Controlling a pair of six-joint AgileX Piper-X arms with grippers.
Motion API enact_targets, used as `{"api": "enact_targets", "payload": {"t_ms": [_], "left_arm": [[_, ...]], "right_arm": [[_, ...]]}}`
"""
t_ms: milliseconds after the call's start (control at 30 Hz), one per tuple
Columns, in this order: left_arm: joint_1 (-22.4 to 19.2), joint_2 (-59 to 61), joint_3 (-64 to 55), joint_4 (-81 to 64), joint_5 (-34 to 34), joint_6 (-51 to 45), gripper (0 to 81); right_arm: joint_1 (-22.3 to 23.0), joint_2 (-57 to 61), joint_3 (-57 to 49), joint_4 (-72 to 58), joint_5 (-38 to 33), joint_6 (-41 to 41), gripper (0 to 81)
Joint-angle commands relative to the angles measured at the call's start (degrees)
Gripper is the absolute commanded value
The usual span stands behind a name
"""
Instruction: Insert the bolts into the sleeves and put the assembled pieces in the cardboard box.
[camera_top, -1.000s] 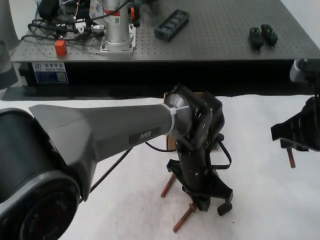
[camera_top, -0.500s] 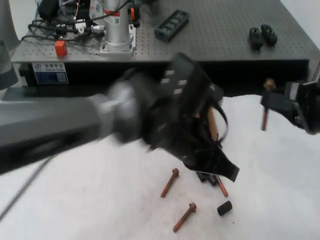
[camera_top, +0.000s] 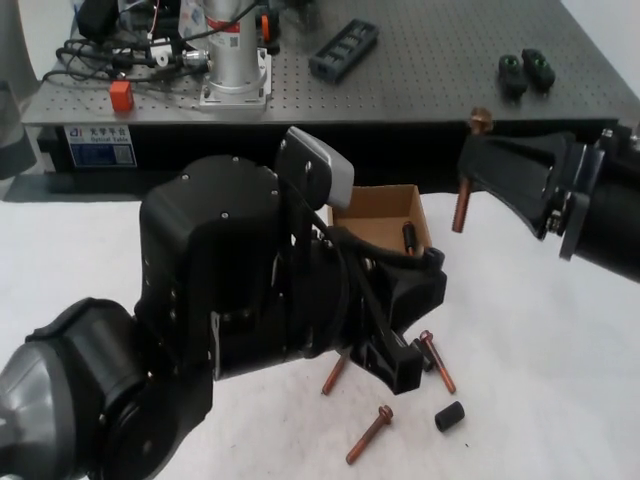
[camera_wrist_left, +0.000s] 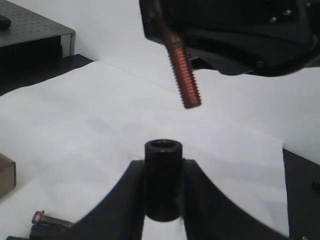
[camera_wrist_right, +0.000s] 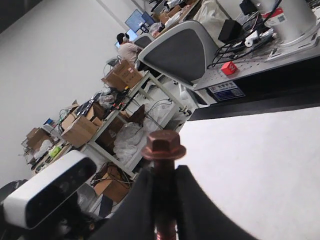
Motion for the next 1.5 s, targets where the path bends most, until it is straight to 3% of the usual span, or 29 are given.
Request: {"api": "enact_targets", "payload": {"t_ms": [0,200,467,1000,1100,1167,1300,1333,1467], "left_arm": [[0.2,-0.7,0.0,-1.5,0.4,-0.7,0.6],[0.2,-0.7,0.0,-1.5,6.1,-0.7,0.6],[0.2,-0.7,0.0,-1.9,6.5,-0.7,0.6],[0.2,-0.7,0.0,-3.2,-2.7,-4.0,0.6],[0.2,-0.7,0.0,-3.3,-4.0,-3.3,0.6],[0.2,-0.7,0.0,-3.3,-4.4,-1.8,0.6],[0.2,-0.7,0.0,-3.3,-4.7,0.2,0.6],[0.2,-0.7,0.0,-3.3,-4.8,0.2,0.6],[0.8,0.0,-1.0,-2.8,-10.1,-1.7,0.6]], "right_arm": [[0.7,-0.2,-0.2,1.0,-1.2,-0.5,5.0],[1.2,-0.2,-0.2,2.5,-1.2,-2.9,5.0],[1.2,-0.2,-0.2,5.2,-2.7,-4.8,5.0],[1.2,-0.2,-0.2,8.3,-7.2,-10.9,5.0],[1.2,-0.2,-0.2,8.3,-7.2,-12.1,0.5],[1.2,-0.2,-0.2,7.8,-7.2,-12.1,7.9],[0.9,-0.4,-0.2,7.2,-7.2,-12.1,33.7],[0.2,-0.7,-0.2,7.2,-7.2,-12.1,37.0],[-4.0,-3.4,-0.2,10.3,-7.3,-12.0,36.0]]}}
